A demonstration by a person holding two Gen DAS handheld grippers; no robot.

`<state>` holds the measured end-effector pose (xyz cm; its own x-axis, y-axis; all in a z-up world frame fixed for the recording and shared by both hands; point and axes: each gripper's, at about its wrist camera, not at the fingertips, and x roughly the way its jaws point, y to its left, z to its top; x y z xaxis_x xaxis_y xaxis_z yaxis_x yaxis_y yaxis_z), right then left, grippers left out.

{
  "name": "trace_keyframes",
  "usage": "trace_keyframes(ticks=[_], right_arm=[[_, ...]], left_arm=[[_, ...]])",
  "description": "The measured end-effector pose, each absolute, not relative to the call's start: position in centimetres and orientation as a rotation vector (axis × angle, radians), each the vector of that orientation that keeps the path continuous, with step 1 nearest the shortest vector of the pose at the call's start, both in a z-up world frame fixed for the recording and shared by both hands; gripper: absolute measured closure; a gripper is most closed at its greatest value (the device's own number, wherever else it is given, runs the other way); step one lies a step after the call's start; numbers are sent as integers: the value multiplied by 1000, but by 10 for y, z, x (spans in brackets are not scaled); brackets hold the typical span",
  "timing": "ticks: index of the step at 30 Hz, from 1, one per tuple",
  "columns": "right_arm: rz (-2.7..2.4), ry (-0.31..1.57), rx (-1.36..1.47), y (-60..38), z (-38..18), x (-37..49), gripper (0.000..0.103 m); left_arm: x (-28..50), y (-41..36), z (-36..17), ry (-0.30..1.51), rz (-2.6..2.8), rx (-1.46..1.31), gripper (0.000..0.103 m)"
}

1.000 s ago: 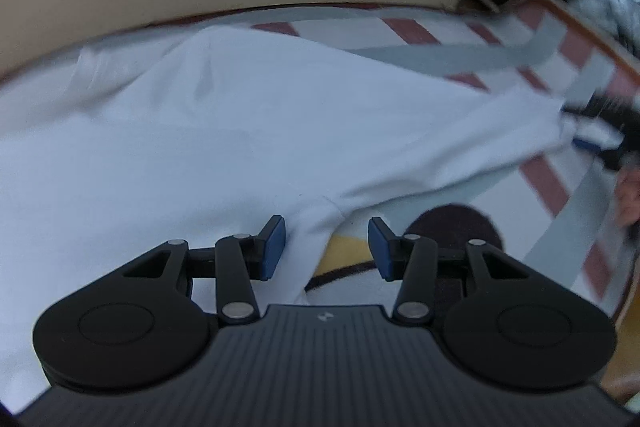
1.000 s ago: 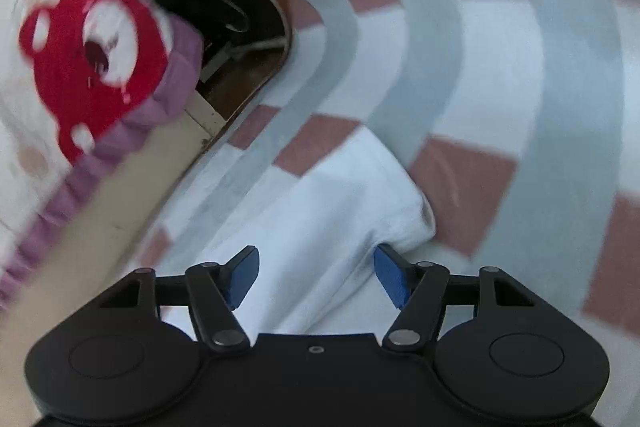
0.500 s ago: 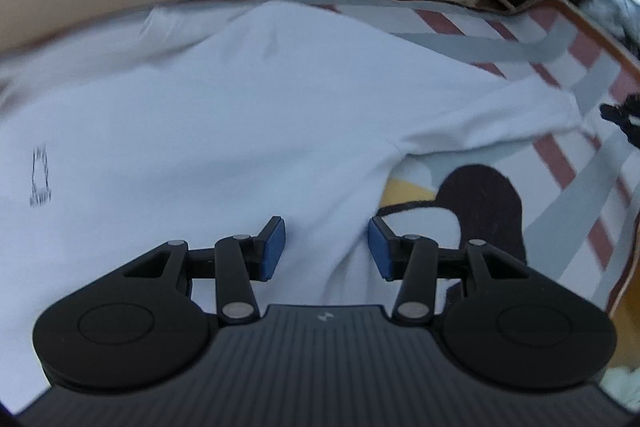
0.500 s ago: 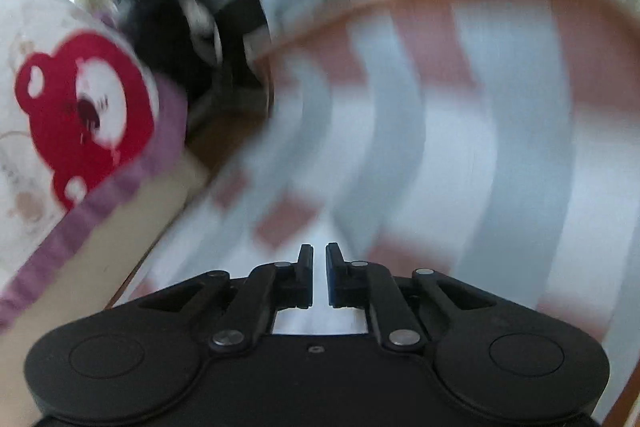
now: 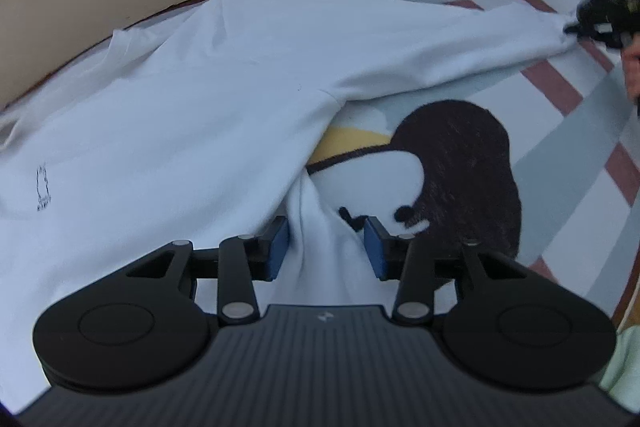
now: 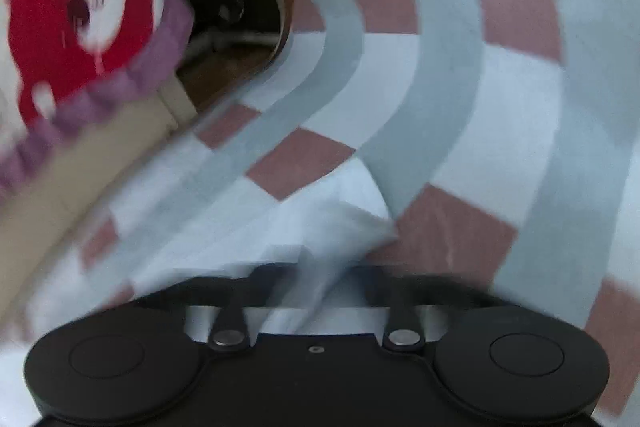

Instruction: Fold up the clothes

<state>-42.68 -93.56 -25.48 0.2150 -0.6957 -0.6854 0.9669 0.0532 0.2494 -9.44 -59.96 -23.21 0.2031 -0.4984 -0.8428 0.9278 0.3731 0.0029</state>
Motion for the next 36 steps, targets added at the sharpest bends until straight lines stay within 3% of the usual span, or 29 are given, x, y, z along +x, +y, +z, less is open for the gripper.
trace_keyframes(ticks=[5, 9, 16, 17, 19, 20, 24, 30, 36], right_arm=[[-1251, 104, 650, -894, -206, -467, 98], [-1298, 356, 643, -895, -238, -477, 98], [-1411, 618, 555, -901, -262, -460, 95], [-1436, 659, 526, -900, -262, -456, 92], [-1528, 765, 472, -900, -257, -446, 66], [-1576, 792, 476, -900, -252, -443, 64], [-1348, 594, 731, -884, -212, -440, 64], [-917, 508, 725, -834, -142, -337, 63], [-556, 486, 711, -752, -83, -221, 62]], left_arm=[[-82, -587, -232, 931, -1112, 515, 66], [-75, -585, -230, 978, -1122, 485, 66], [-57, -572, -218, 1101, -1142, 443, 66], [-53, -567, -214, 1112, -1152, 426, 66], [-52, -551, -200, 1074, -1167, 427, 65], [-54, -542, -191, 1019, -1170, 452, 64], [-62, -495, -154, 847, -1204, 525, 57], [-12, -420, -137, 806, -988, 530, 53], [62, -350, -149, 879, -607, 463, 53]])
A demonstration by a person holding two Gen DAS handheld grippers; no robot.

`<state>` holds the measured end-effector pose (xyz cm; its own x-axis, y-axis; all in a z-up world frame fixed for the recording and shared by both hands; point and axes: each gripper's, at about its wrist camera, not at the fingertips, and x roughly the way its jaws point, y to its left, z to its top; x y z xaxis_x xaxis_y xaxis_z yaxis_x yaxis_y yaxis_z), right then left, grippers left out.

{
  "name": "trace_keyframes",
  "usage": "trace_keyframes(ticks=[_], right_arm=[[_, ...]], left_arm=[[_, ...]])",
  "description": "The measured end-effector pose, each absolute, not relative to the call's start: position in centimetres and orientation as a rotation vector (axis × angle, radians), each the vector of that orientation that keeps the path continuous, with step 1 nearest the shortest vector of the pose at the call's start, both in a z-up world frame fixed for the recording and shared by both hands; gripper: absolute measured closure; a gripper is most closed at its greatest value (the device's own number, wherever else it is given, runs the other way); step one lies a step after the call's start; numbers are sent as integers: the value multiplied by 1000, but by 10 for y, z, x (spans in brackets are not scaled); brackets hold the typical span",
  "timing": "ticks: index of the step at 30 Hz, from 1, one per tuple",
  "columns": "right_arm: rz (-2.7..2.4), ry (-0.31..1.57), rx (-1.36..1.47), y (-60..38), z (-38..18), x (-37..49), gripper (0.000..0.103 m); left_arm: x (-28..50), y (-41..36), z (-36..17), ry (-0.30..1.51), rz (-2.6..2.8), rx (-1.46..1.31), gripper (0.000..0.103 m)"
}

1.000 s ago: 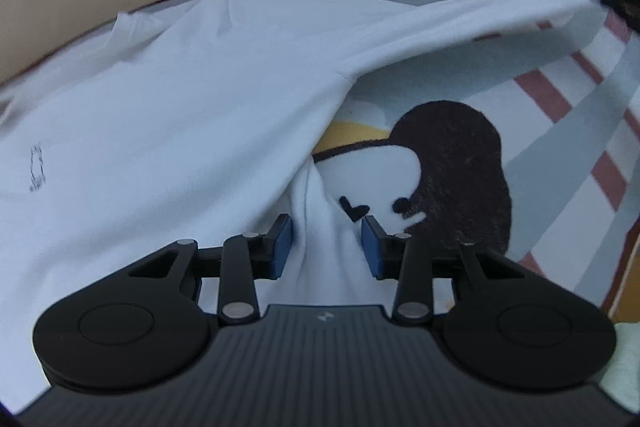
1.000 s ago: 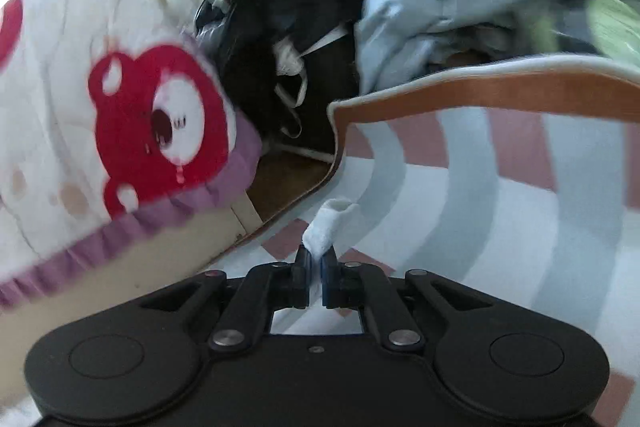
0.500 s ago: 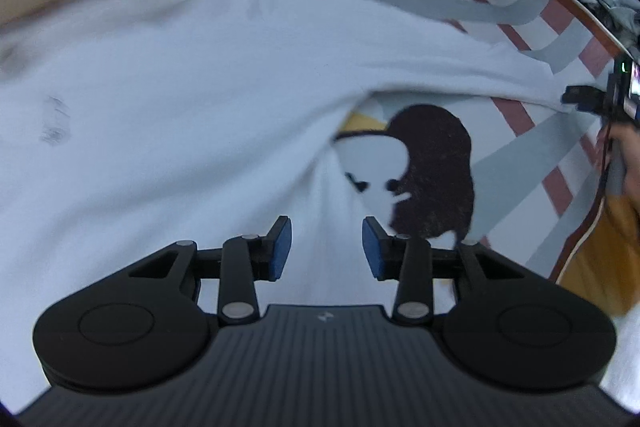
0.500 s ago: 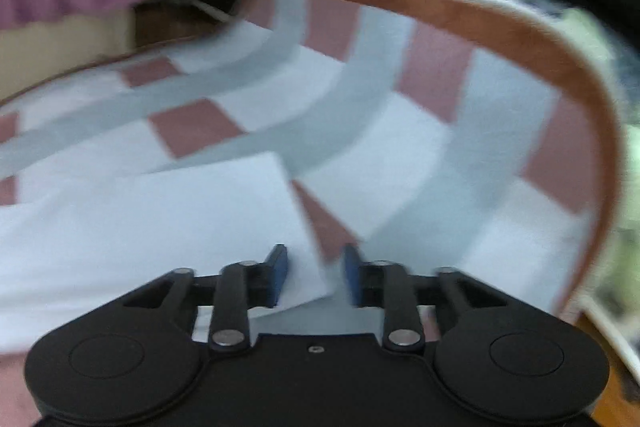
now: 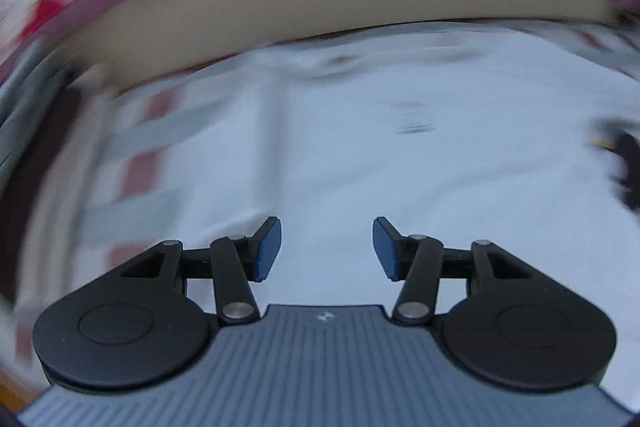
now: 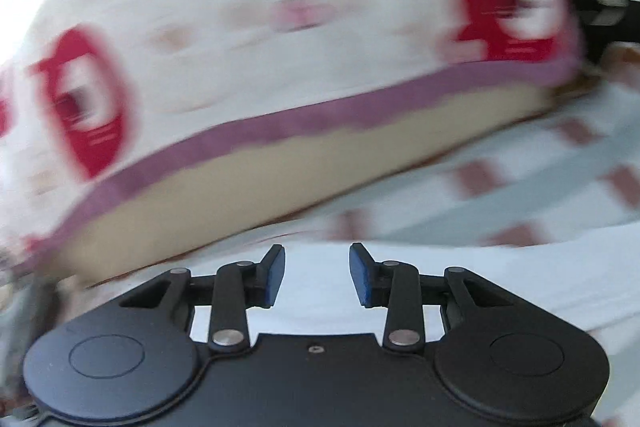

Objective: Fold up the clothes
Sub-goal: 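Smooth the shirt flat with both open grippers near the collar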

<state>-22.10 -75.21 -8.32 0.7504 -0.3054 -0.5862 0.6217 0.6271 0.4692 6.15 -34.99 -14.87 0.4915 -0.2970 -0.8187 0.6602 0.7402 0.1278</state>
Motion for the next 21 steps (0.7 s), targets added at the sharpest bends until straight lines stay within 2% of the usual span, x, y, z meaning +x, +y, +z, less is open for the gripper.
trace_keyframes(ticks=[4, 6, 9, 11, 14, 16, 17, 18, 21], right_arm=[[-417, 479, 708, -687, -82, -167, 60], [-383, 502, 697, -656, -90, -144, 60], [-395, 595, 680, -623, -110, -112, 60], [-404, 646, 674, -604, -122, -93, 60], [-397, 667, 635, -584, -141, -79, 60], [-385, 694, 606, -574, -158, -75, 60], [-382, 714, 580, -570, -165, -73, 60], [-383, 734, 546, -567, -170, -70, 60], [-384, 793, 444, -559, -186, -63, 60]], left_arm=[[90, -325, -155, 927, -541, 454, 53], [102, -325, -161, 925, -521, 412, 44], [119, -334, -174, 943, -512, 375, 40], [127, -350, -184, 923, -546, 438, 39], [130, -370, -210, 788, -562, 674, 38], [137, -372, -222, 790, -519, 744, 54], [144, -366, -219, 820, -539, 675, 80], [153, -359, -213, 861, -570, 575, 96], [177, -343, -184, 852, -558, 405, 97]])
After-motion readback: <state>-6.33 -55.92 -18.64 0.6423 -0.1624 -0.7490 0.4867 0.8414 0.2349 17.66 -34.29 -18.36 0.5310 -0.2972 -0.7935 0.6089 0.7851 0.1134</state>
